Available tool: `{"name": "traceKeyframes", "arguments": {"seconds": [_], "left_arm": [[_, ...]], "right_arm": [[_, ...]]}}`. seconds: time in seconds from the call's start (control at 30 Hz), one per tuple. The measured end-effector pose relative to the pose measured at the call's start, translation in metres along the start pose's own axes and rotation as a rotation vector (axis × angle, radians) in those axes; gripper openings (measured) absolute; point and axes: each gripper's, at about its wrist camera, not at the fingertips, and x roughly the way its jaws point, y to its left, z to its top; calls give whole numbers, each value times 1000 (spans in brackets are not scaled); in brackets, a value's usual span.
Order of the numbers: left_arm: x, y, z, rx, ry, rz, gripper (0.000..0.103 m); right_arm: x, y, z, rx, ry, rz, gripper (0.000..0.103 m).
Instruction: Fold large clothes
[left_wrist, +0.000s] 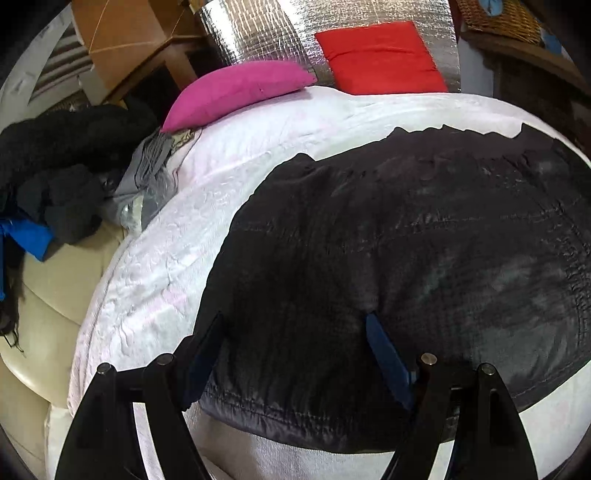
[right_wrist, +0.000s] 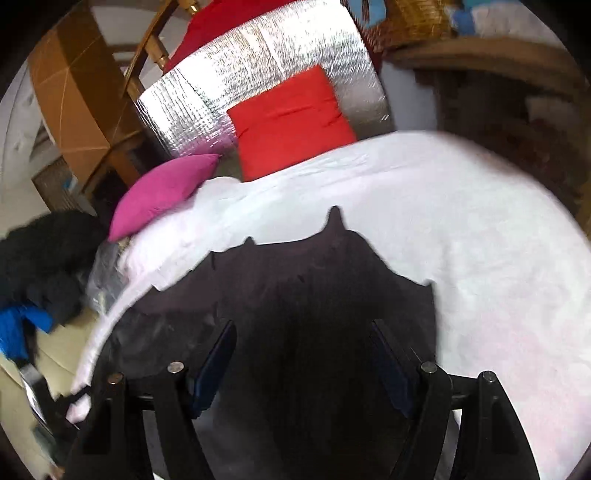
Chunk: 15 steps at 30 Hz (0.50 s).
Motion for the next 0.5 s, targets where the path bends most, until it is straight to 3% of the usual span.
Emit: {"name": "traceKeyframes", "arguments": {"seconds": [0.1, 0.23, 0.5], "left_arm": [[2, -2, 0, 12, -5, 10, 79], [2, -4, -1, 20, -14, 11, 79], [1, -5, 0, 23, -5, 10, 79]], "right_arm": [[36, -7, 9, 50, 95, 25, 76], [81, -16, 13, 72, 154, -62, 75], [59, -2, 14, 65, 117, -61, 75]]}}
